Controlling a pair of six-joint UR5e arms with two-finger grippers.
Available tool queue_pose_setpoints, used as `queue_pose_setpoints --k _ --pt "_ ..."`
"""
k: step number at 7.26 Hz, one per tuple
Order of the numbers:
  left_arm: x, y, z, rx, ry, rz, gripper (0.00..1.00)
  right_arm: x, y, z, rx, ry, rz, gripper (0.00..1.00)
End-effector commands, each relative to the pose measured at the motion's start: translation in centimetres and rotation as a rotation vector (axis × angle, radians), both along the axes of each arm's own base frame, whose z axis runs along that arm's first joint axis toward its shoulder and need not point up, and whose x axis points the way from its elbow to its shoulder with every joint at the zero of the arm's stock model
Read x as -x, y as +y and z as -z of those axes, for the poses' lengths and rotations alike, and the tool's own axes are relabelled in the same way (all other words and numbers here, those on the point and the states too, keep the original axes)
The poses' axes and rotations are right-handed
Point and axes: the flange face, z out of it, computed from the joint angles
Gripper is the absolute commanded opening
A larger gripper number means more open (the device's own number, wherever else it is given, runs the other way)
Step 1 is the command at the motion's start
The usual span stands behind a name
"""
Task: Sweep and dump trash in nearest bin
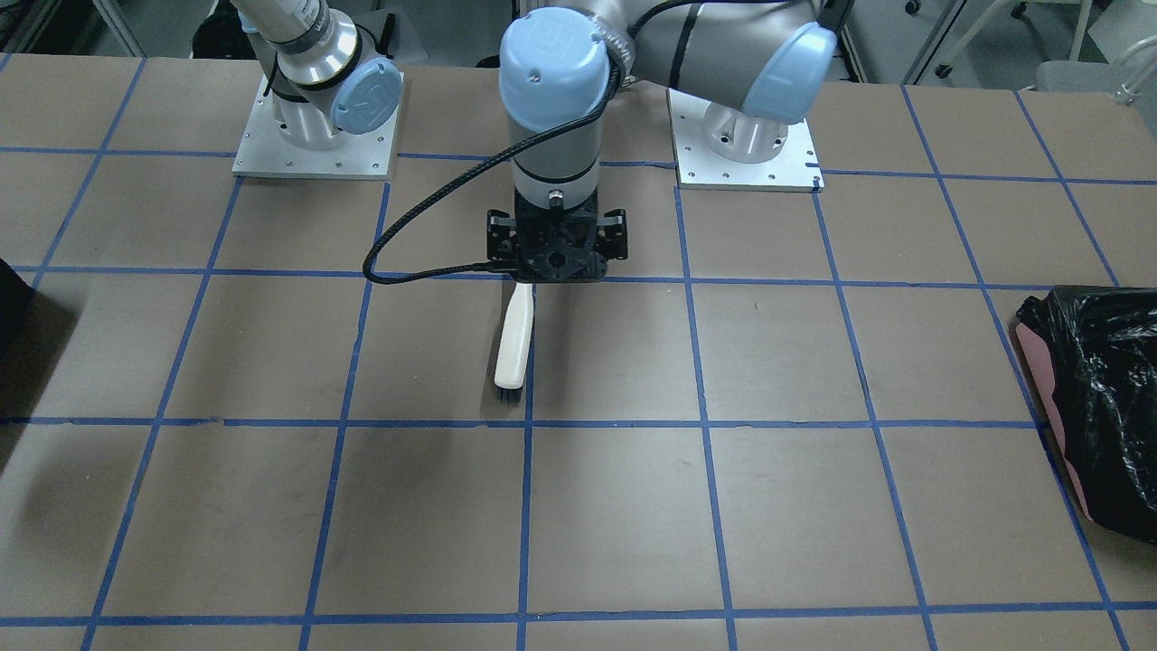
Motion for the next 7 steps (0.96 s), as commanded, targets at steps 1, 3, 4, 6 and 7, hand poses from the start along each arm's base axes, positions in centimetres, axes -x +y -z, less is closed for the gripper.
queue_pose_setpoints --k 1,3,4,6,7 --pt "-8.6 -4.7 -7.6 0.087 -0.045 0.041 1.00 -3.7 -1.5 3.0 0.001 -0.069 0.100 0.00" --pt "-13.5 -4.5 -11.7 0.155 -0.041 -0.037 1.00 -5.7 -1.1 7.0 -0.016 -0.150 0.260 0.00" --pt "-15.8 -4.2 -12.4 0.167 -0.039 -0.075 1.00 -7.9 -1.7 8.0 -0.021 -0.169 0.321 0.00" --pt "-17.8 -2.7 -12.1 0.149 0.001 -0.097 1.00 -14.6 -4.3 10.3 -0.001 -0.202 0.463 0.00" --pt "-18.7 -2.3 -12.2 0.154 0.004 -0.070 1.00 -17.2 -5.2 11.0 0.014 -0.219 0.513 0.00"
